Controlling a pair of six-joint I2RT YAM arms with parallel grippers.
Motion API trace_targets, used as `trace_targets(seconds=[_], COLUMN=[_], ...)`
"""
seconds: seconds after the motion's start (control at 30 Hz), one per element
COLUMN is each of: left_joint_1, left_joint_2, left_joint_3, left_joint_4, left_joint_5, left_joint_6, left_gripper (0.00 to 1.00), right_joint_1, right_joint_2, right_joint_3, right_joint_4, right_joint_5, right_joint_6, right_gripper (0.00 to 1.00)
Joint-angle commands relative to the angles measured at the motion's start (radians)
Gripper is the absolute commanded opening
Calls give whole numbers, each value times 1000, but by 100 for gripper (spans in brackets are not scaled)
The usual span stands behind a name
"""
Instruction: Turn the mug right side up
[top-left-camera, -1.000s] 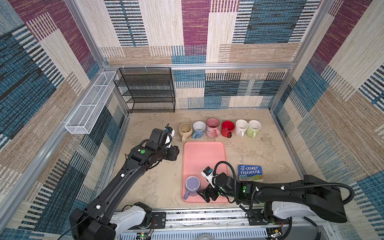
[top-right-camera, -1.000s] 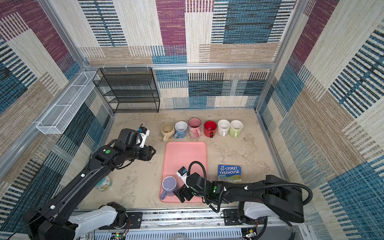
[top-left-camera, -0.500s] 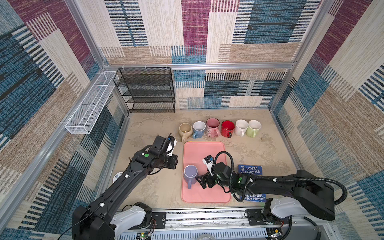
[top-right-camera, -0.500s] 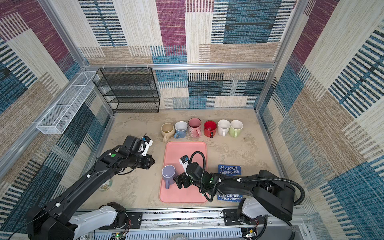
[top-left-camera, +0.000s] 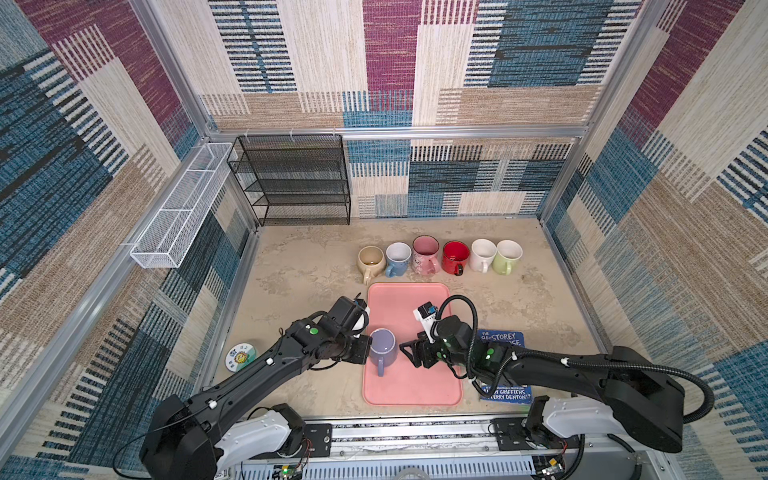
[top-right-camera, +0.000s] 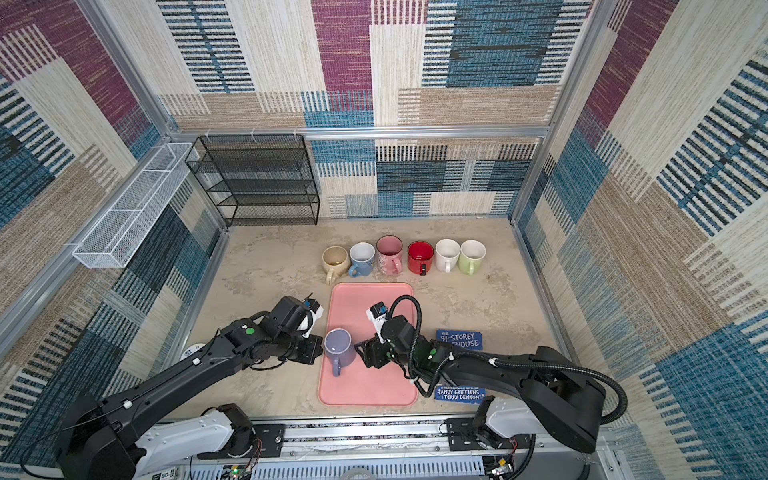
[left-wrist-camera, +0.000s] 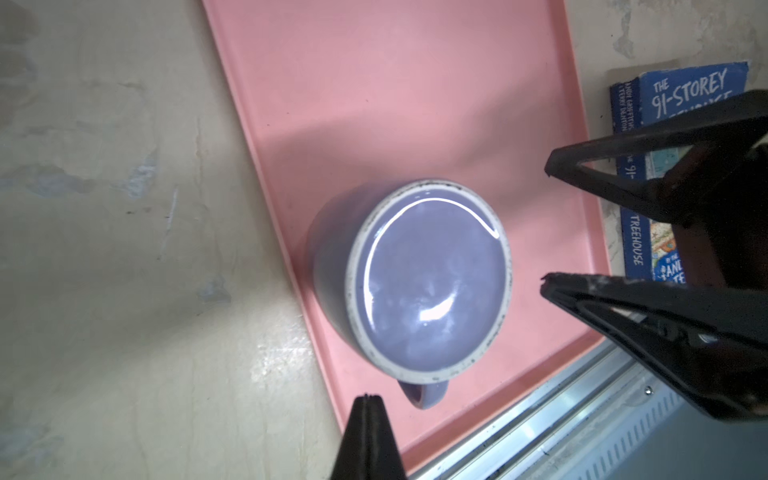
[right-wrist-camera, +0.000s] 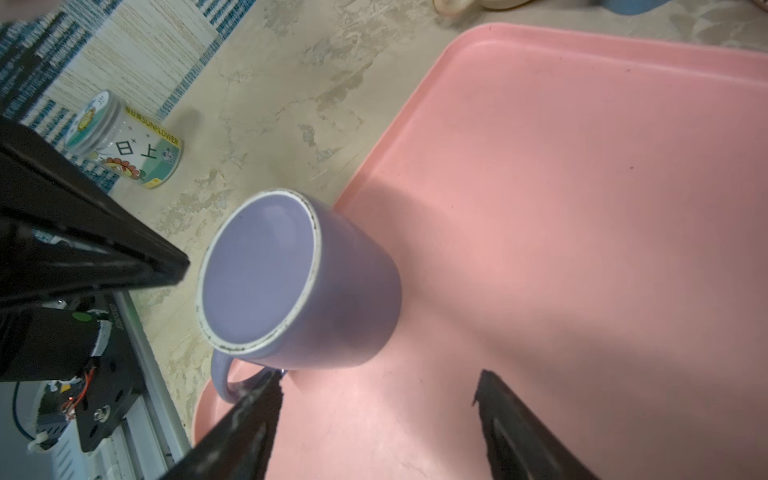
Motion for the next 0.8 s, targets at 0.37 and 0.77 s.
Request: trace_targets(seconds=[0.37, 0.77], left_joint_1=[-122, -147], left_joint_2=[205, 355], left_joint_3=[34, 200], left_joint_4=[294, 321], left_joint_5=[30, 30], left_joint_6=[-122, -84], left_gripper=[0, 0], right_joint_1=[-84, -98], right_joint_2=[-117, -141], right_joint_3=[5, 56], right_joint_4=[-212, -377], right_joint_5=[-44, 33], right_joint_6=[77, 31], right_gripper=[55, 56])
